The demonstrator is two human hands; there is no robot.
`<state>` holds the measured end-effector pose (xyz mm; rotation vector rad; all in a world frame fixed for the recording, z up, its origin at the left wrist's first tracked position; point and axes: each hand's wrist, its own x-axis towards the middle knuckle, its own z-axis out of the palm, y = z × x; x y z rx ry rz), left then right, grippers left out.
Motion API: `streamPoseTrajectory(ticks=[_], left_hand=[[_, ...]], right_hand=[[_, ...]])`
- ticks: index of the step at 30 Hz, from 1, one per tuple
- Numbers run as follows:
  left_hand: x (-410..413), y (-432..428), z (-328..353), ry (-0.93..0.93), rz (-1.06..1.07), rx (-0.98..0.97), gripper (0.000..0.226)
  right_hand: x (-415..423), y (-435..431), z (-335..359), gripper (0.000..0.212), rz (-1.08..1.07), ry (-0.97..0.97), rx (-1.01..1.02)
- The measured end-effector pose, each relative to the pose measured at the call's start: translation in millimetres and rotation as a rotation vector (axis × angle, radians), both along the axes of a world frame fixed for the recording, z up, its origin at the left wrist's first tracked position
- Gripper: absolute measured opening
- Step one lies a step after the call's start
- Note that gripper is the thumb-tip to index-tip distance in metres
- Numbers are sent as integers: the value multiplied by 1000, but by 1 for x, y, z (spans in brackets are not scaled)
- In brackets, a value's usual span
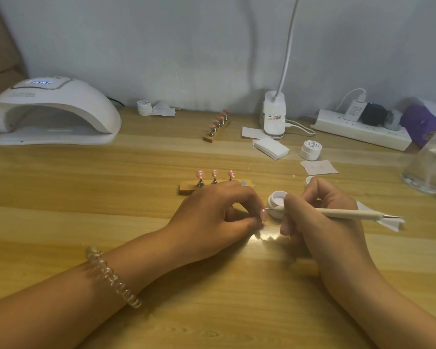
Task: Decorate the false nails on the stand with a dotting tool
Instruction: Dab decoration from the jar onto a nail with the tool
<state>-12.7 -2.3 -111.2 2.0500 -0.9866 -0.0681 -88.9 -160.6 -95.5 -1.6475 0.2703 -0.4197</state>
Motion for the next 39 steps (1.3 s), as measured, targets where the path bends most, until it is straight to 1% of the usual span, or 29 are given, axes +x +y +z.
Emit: streamPoseTrajectory(ticks=[7, 11, 13, 15, 18, 20, 23, 26, 30, 33, 36, 39], left_hand=[[-1, 0, 0, -1, 2, -16, 10], [-1, 0, 0, -3, 3, -10, 10], [-1, 1, 0, -2, -1, -10, 5], [-1, 1, 1, -8, 2, -3, 7], [-1, 1, 1, -14, 6, 5, 8], [0, 1, 0, -17, 7, 8, 7], [0, 1, 0, -17, 7, 8, 6], [0, 1, 0, -18, 9, 6, 6], [-1, 0, -1, -11, 0, -7, 2], [0, 0, -2, -15, 6, -9, 8], [0, 0, -2, -24, 5, -7, 5], [0, 0, -3, -40, 13, -6, 8]], right_hand=[[0, 1, 0, 33, 6, -18, -23], [-1, 1, 2, 31, -40, -71, 94], [-1, 1, 2, 31, -70, -108, 112], [-1, -1, 1, 32, -102, -150, 106], [2, -8, 2, 31, -161, -178, 70], [6, -15, 0, 31, -189, -150, 23], [12, -20, -6, 27, -176, -71, -79], [15, -20, -10, 27, -168, -53, -155], [15, -21, -12, 26, -177, -49, -211], [15, -22, -13, 29, -186, -25, -280], [16, -22, -14, 30, -189, -17, -322], [16, -22, -15, 29, -189, -15, -331]])
